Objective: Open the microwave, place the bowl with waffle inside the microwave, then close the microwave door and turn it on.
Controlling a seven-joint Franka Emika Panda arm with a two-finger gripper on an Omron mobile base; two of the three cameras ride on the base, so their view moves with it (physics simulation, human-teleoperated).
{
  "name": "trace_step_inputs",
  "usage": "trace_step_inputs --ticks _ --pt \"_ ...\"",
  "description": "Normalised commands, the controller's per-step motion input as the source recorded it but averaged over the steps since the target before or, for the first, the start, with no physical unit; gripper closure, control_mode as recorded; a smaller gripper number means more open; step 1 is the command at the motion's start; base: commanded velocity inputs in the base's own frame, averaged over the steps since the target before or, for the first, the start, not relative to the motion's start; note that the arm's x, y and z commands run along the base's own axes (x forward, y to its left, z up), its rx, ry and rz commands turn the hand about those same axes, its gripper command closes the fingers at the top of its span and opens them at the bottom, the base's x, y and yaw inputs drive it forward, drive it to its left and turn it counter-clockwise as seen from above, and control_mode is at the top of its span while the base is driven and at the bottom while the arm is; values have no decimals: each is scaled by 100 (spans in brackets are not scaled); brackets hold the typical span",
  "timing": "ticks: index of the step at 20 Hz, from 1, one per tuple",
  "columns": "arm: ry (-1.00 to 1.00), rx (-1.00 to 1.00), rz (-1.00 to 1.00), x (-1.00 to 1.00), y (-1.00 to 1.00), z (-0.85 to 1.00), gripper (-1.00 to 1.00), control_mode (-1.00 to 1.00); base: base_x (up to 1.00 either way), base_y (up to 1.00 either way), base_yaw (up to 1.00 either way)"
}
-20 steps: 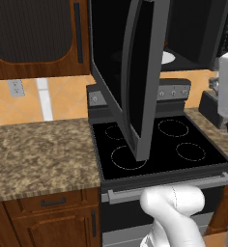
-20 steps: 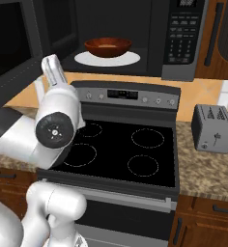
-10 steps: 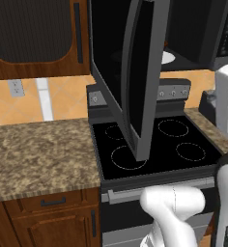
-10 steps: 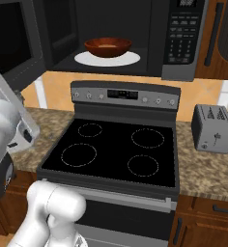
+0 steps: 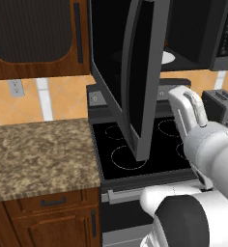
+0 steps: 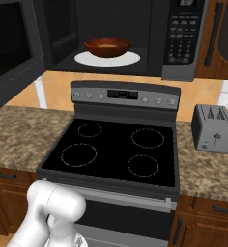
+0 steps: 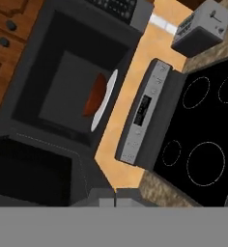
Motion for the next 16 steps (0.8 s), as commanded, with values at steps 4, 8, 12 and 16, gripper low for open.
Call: trace_step_inputs --ticks 4,8,12,16 --pt "-2 -2 -30 -21 68 -24 100 -100 0 0 0" --pt "-14 -10 -18 -27 73 -14 100 -100 0 0 0" --pt "-2 -10 -11 16 83 -17 100 -100 0 0 0" --pt "5 -10 -5 83 100 -29 100 -100 0 0 0"
